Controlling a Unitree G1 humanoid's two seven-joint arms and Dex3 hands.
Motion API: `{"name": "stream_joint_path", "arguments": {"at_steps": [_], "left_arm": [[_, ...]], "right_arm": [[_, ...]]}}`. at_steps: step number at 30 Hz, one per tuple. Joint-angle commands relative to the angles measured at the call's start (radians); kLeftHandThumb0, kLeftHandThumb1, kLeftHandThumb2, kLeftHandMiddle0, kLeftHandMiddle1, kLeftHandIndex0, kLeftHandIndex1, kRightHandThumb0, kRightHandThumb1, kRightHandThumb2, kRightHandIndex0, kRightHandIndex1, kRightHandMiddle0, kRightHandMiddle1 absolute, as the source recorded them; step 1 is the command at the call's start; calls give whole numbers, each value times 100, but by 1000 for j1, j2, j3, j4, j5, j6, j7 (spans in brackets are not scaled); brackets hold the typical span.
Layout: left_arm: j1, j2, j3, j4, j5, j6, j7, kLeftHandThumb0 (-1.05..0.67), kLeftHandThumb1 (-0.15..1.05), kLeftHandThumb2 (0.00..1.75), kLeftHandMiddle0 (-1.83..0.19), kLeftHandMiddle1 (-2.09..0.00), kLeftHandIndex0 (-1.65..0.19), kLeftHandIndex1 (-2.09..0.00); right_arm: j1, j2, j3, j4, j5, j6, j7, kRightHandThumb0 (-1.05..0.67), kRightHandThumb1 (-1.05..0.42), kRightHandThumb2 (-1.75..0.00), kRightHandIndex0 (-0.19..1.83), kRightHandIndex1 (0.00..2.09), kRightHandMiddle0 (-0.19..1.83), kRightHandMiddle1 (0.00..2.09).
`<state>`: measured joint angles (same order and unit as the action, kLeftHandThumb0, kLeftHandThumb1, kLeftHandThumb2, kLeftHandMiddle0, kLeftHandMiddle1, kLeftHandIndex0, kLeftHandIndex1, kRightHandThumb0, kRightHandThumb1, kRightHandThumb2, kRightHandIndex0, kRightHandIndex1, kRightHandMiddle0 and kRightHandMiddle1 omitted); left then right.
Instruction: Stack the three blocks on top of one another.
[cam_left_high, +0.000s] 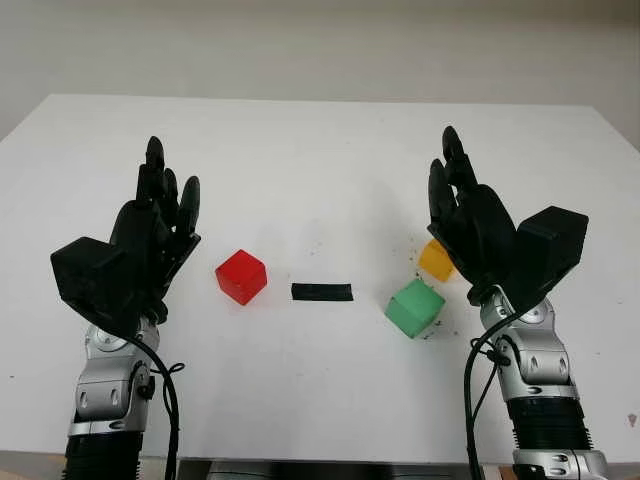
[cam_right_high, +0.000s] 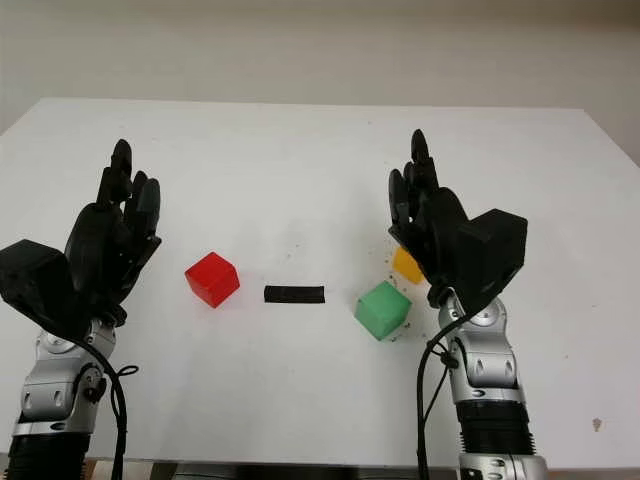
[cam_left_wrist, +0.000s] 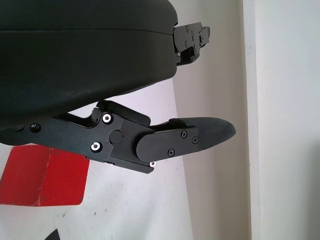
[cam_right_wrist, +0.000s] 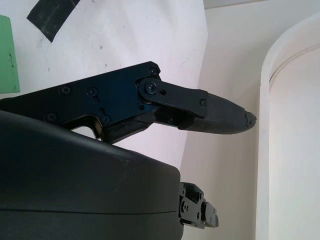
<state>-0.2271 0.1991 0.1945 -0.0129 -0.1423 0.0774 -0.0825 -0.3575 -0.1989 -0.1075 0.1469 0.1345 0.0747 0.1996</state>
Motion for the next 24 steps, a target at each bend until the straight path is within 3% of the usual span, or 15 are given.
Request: {"name": "stream_joint_path", "arguments": {"at_steps": [1,11,15,18,20,24], "left_arm": [[-6,0,-5,-17,8,3,5,-67,105,51,16,-6,17,-4],[-2,12,-24,-20,36,-5,-5,-61,105,52,14,-6,14,-5],[-18,64,-7,-16,46,-20,-44,-58,105,35,-2,-10,1,-11],[-51,181,-23,19,124,-95,-107,-48,105,28,-30,-14,-21,-20],[-108,304,-37,49,166,-125,-207,-44,105,19,-47,-13,-36,-24],[-242,490,-94,132,274,-203,-351,-44,100,6,-52,-8,-43,-23]], "right_arm": [[-7,4,-7,-19,3,-14,-5,-78,-105,-65,-19,0,-19,0],[5,4,-5,-36,8,-13,-6,-77,-105,-66,-19,0,-19,0],[3,8,-5,-44,8,-10,-15,-78,-105,-64,-19,0,-19,0],[0,4,-1,-47,-1,-19,-17,-78,-105,-64,-19,0,-19,0],[0,3,-1,-54,-4,-20,-21,-78,-105,-65,-19,0,-19,0],[8,-5,-7,-77,0,-22,-13,-76,-105,-67,-19,0,-19,0]]}}
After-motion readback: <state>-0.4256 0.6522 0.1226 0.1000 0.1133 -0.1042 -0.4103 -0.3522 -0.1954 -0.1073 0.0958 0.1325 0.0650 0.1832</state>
